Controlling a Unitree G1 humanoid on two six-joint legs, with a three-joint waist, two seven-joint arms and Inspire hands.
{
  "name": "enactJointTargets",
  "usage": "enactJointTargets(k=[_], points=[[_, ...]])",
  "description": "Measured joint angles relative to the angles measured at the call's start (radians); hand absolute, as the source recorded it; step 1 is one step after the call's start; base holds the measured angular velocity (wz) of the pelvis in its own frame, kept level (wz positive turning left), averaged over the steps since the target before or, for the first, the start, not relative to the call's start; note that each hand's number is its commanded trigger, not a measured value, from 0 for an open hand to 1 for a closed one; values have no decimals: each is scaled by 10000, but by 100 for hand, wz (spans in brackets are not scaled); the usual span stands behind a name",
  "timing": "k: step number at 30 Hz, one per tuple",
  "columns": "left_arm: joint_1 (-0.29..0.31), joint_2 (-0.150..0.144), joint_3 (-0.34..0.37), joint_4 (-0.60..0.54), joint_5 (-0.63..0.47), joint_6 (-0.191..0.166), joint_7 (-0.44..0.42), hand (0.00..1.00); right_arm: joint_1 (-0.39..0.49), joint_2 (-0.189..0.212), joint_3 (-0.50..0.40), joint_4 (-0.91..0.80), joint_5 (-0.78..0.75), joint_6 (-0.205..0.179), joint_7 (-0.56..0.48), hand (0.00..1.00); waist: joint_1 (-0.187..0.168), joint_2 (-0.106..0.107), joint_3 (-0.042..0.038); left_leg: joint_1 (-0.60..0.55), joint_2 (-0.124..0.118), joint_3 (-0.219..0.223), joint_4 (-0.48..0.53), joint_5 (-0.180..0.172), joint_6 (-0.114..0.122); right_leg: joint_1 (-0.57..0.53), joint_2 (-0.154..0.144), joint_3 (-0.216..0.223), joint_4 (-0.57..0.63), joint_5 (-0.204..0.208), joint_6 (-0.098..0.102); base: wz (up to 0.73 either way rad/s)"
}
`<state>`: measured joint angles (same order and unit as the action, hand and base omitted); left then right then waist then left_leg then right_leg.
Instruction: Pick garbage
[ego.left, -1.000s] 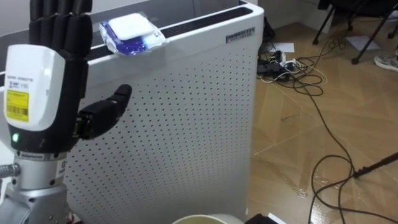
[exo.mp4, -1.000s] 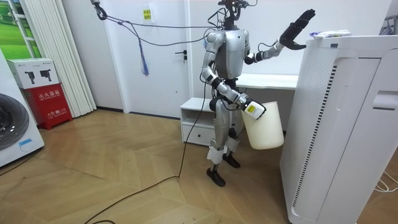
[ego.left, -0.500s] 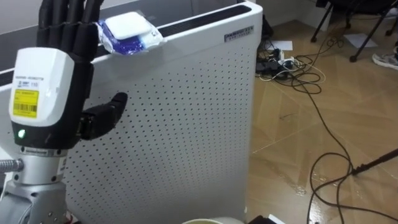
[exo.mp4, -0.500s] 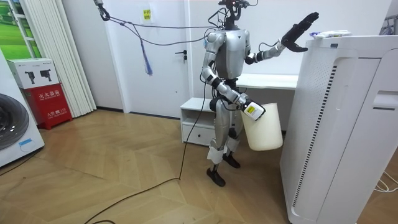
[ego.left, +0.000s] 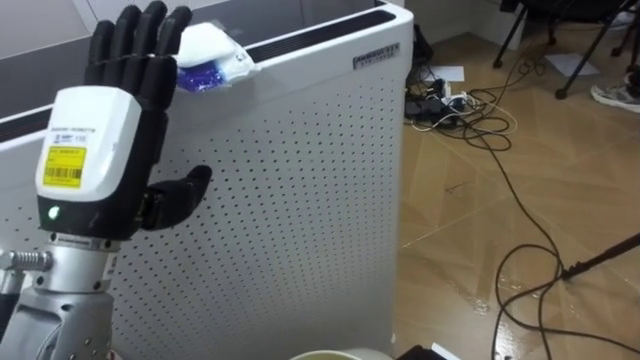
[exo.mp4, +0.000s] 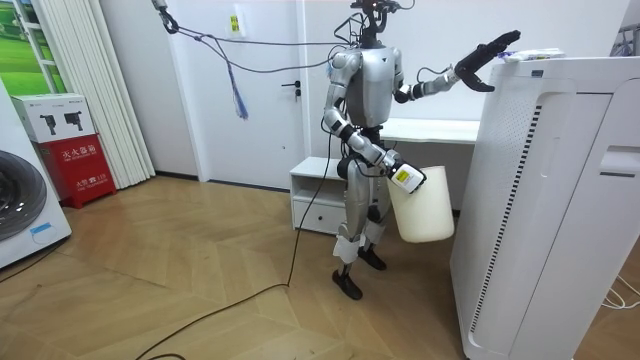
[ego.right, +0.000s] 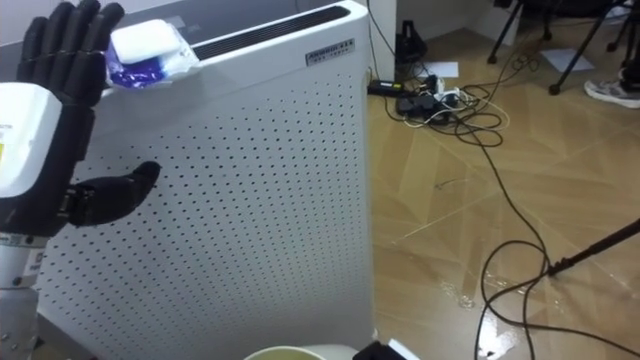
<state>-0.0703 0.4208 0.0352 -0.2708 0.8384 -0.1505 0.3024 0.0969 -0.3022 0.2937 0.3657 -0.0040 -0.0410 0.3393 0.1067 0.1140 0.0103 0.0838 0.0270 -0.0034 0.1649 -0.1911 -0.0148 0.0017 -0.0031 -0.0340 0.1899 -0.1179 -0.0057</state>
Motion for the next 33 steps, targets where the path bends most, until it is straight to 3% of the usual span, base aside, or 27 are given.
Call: enactJointTargets(k=[5, 10, 17, 33], points=[[-321, 4, 9, 130, 106, 4, -73, 0, -3, -3, -3, -2, 4, 0, 13, 100, 14, 75, 29, 5, 1, 6, 3, 1, 1, -3, -1, -1, 35, 0, 0, 0], [-814, 327, 17, 354, 296, 8, -546, 0, -3, 4, -14, -6, -8, 0, 94, 100, 13, 121, 57, -39, -1, 15, 0, 1, 2, -56, 6, 8, 6, -1, 1, 0], [-859, 329, 19, 358, 285, 9, -1125, 0, -3, -56, -32, -200, -6, 0, 152, 100, 27, 232, 114, -57, -13, 27, -2, 1, 2, -62, -3, 19, -16, -2, 3, 0], [-1125, 378, 558, 358, 253, 8, -1813, 0, -2, -124, -35, -327, -12, 0, 354, 100, 83, 313, 87, -78, -43, 329, 3, 2, 3, -214, -74, 65, 181, -59, 47, -2]])
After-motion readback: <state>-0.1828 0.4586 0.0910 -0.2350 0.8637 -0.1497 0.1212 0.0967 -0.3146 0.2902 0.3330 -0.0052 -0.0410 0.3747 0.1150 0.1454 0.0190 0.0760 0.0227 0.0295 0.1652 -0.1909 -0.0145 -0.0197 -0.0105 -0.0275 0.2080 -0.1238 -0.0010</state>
